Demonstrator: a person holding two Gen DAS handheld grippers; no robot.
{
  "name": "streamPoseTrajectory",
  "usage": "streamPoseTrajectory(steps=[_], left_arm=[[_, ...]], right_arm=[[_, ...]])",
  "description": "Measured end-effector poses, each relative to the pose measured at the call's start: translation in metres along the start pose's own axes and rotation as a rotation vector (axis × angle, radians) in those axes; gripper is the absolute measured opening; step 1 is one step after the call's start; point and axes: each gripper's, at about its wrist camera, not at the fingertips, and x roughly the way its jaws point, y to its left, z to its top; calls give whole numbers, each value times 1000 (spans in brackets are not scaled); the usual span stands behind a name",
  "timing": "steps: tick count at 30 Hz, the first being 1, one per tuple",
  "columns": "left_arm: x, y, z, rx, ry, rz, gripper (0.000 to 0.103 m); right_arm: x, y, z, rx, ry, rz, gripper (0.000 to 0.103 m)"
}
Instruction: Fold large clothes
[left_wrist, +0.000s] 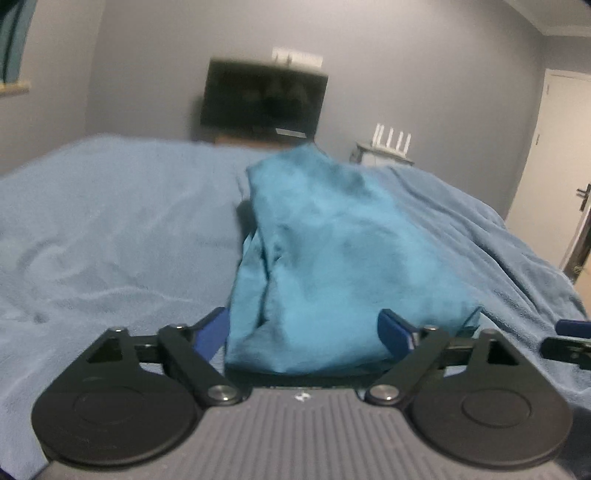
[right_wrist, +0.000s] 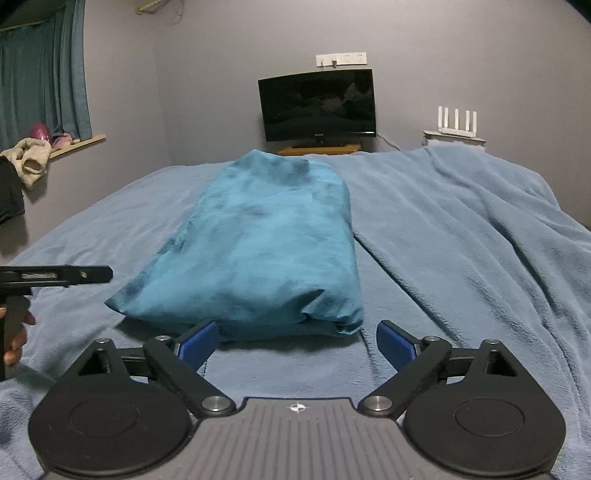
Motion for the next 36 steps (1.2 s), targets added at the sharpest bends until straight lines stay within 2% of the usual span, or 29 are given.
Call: streamPoseTrajectory(steps=[2,6,9,11,12,15,17,20,23,27,36], left_arm=[[-10,-23,-5,38,-11,59,94],[-21,-67,-21,99,1,240,97],[-14,-82,-30,97,61,256,97],[-6,-82,-33,65,86,304,98],[-1,-80,-34,42,104,310,98],[20,-69,-41,-35,201,250,98],[29,-68,-45,-51,226,236,98],[33,-81,-50,43,226,277,98],[31,-88,-53,94,201,276,98],[27,-91,-53,101,179,266,98],[26,-91,-53,114,181,264,98]], right_arm=[[5,5,-1,-2,3,3,103],[24,13,-8,-45,30,-37,103],[33,14,-16,-58,77,-44,103],[36,16,-21,-83,92,-49,103],[37,16,-23,-91,98,-52,103],[42,14,-24,-78,106,-59,103],[46,13,-25,-62,102,-62,103],[49,14,-26,-66,105,-66,103],[50,17,-27,-88,108,-66,103],[48,15,-23,-83,99,-72,103],[49,10,-23,-49,122,-71,103]])
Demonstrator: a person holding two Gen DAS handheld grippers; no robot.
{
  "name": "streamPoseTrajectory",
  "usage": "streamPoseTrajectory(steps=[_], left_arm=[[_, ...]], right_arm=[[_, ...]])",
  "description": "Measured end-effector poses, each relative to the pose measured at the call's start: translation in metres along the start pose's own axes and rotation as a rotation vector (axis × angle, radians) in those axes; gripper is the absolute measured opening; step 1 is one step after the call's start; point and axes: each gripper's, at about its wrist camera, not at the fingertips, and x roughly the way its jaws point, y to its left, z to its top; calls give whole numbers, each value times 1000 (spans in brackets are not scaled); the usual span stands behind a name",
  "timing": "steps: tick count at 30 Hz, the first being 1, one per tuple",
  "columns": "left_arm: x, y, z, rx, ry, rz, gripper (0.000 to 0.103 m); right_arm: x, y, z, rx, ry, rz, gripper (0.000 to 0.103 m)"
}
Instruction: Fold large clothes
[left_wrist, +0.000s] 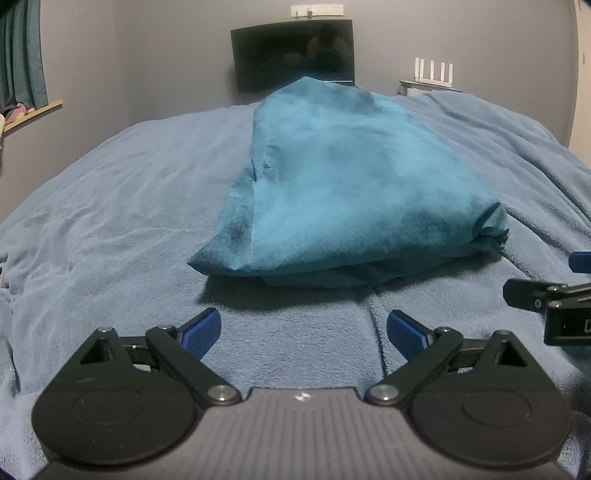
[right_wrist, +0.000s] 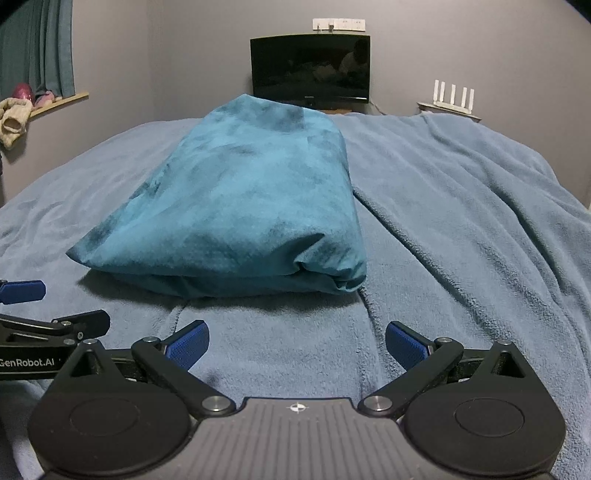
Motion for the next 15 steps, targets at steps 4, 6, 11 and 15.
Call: streamPoseTrajectory(steps=[4,6,11,15], left_arm=[[0,0,0,1,0,-1,98],[0,0,0,1,0,-1,98],[0,0,0,1,1,-1,98],[1,0,0,0,1,-1,98]], right_arm=[[2,0,-1,-6,8,3,103],[3,1,-1,-6,11,3,103],[4,1,-1,-9,16,3,103],[5,1,-1,-9,20,1,103]])
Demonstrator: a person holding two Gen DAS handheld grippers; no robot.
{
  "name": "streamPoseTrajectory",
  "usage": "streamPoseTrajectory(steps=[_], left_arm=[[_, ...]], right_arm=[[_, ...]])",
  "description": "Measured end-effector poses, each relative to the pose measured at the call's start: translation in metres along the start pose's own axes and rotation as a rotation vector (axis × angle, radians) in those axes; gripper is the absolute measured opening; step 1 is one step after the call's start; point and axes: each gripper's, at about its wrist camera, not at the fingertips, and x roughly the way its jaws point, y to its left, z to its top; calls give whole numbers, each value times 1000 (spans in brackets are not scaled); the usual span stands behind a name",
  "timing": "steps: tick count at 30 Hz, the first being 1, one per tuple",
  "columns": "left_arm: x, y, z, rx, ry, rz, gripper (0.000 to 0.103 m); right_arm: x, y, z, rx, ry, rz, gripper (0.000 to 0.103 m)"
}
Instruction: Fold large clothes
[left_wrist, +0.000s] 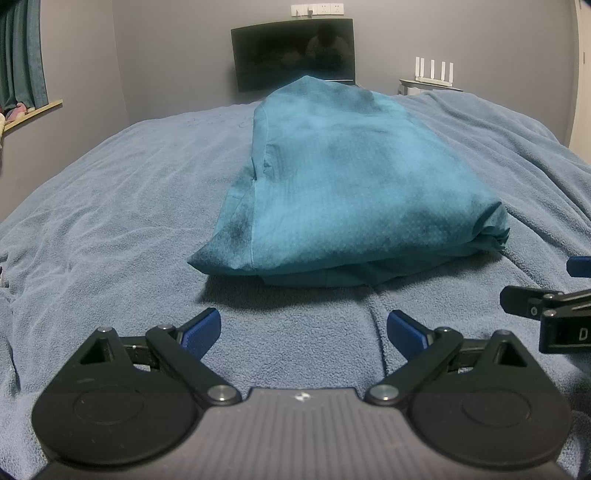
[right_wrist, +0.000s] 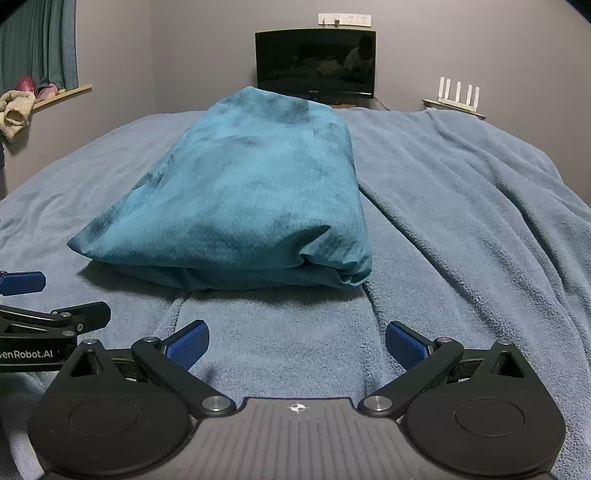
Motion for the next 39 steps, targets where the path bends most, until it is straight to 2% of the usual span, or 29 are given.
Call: streamPoseTrajectory(steps=[39], left_arm=[[0,1,0,0,3,0,98]], right_arm=[[5,-2,-1,-5,28,-5,103]])
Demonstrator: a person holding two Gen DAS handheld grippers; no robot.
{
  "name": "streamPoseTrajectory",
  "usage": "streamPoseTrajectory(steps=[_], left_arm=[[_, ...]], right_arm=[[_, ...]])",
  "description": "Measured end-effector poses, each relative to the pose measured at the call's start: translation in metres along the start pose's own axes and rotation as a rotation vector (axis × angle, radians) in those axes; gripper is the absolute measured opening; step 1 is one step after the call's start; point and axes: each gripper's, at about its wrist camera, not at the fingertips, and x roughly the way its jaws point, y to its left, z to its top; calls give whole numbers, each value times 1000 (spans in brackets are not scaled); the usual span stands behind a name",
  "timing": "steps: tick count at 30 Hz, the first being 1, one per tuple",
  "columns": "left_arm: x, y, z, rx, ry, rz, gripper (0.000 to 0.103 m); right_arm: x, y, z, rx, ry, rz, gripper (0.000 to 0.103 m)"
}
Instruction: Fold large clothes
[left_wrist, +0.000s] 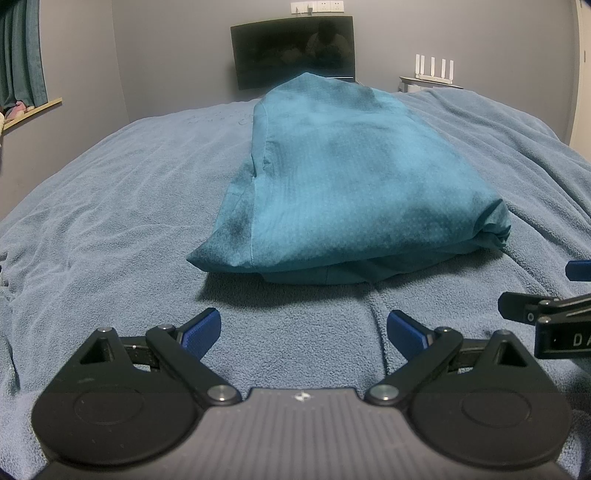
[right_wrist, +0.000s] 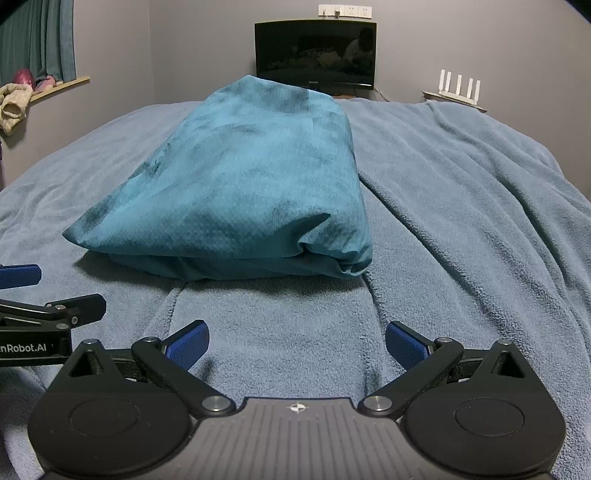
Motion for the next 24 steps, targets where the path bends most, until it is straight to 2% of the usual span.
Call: streamPoseTrajectory(steps=[24], left_arm=[[2,2,-3,-13,20,-21,98]], right_arm=[[2,2,-4,-2,7,0,103]])
